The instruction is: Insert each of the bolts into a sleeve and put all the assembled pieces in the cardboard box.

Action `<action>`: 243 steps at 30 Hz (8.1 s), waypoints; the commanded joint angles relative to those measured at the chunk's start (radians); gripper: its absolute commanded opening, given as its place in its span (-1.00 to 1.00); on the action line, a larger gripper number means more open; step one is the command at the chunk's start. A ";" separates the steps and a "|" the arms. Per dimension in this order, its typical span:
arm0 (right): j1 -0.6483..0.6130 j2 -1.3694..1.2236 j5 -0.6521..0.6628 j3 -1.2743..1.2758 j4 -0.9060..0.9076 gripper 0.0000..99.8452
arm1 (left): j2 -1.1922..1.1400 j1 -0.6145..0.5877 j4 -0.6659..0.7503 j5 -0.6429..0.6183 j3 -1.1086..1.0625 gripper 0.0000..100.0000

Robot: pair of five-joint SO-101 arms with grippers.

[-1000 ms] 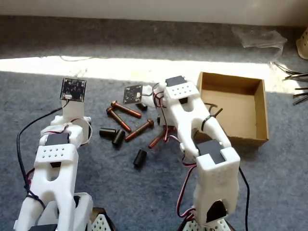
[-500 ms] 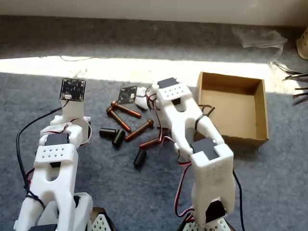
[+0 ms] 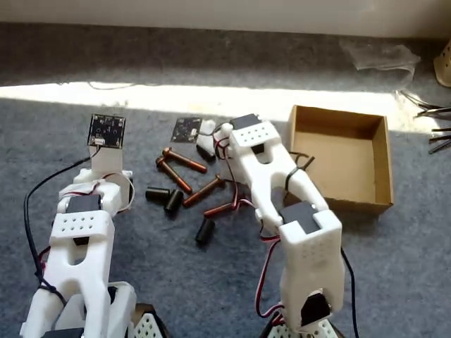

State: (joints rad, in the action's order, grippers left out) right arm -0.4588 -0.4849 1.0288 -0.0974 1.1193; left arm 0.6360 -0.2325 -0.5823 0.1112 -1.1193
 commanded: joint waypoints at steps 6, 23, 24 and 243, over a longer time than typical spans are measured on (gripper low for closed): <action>0.012 0.015 -0.020 -0.039 0.051 -0.71 | 0.001 -0.007 0.025 0.003 0.002 -0.99; 0.039 0.008 -0.023 -0.054 0.067 -0.72 | 0.001 -0.007 0.023 0.003 0.002 -0.99; 0.042 0.008 -0.023 -0.054 0.067 -0.72 | 0.001 -0.007 0.023 0.003 0.002 -0.99; 0.145 2.324 -0.858 1.759 -0.374 -0.99 | -1.109 0.572 -0.694 0.279 1.283 -0.73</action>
State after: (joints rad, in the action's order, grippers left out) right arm -0.3237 1.8274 0.1741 1.6640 0.7772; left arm -0.4810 0.3583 -1.2942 0.3828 0.1189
